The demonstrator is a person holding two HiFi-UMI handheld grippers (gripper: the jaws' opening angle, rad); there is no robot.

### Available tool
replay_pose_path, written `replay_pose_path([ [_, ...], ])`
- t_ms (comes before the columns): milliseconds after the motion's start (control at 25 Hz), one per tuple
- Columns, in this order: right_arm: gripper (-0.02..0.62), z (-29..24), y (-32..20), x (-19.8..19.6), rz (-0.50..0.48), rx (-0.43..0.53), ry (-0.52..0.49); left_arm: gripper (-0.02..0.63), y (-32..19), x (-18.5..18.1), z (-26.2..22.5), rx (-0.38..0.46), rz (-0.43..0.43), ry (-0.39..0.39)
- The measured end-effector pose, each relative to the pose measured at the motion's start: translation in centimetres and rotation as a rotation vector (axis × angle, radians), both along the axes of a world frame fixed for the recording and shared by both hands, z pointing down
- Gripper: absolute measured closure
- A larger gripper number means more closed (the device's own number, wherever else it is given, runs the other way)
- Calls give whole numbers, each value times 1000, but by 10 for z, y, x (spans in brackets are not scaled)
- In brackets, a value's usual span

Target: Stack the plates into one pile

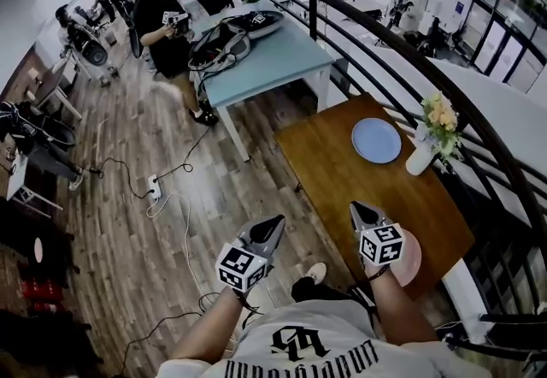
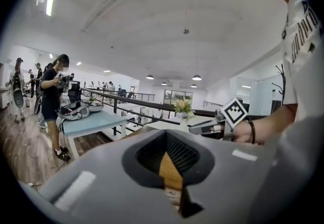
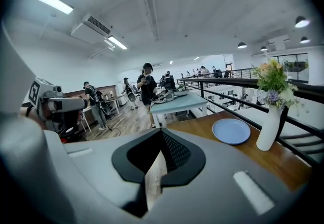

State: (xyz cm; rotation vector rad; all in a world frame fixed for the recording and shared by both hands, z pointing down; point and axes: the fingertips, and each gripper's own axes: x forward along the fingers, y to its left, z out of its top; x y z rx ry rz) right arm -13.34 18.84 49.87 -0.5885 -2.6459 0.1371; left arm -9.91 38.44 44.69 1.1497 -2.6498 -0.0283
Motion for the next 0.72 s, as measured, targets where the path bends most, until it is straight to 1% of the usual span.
replay_pose_path([
  [160,592,2,-22,-39,32,3,8,560,-24,-51,5,0,39,8],
  [320,592,3,-59,-69,75,2,14,560,-68,-94,11,-15,104,20],
  [440,592,-1,-84,-89,106,2,15,560,-98,-123,11,-9,143,30],
  [600,592,-11,-115,-103,169,3,10,560,-136,-148,6,0,217,31],
  [720,592,-8,-134,-107,200,7,10,560,-164,-161,13,-2,279,33],
])
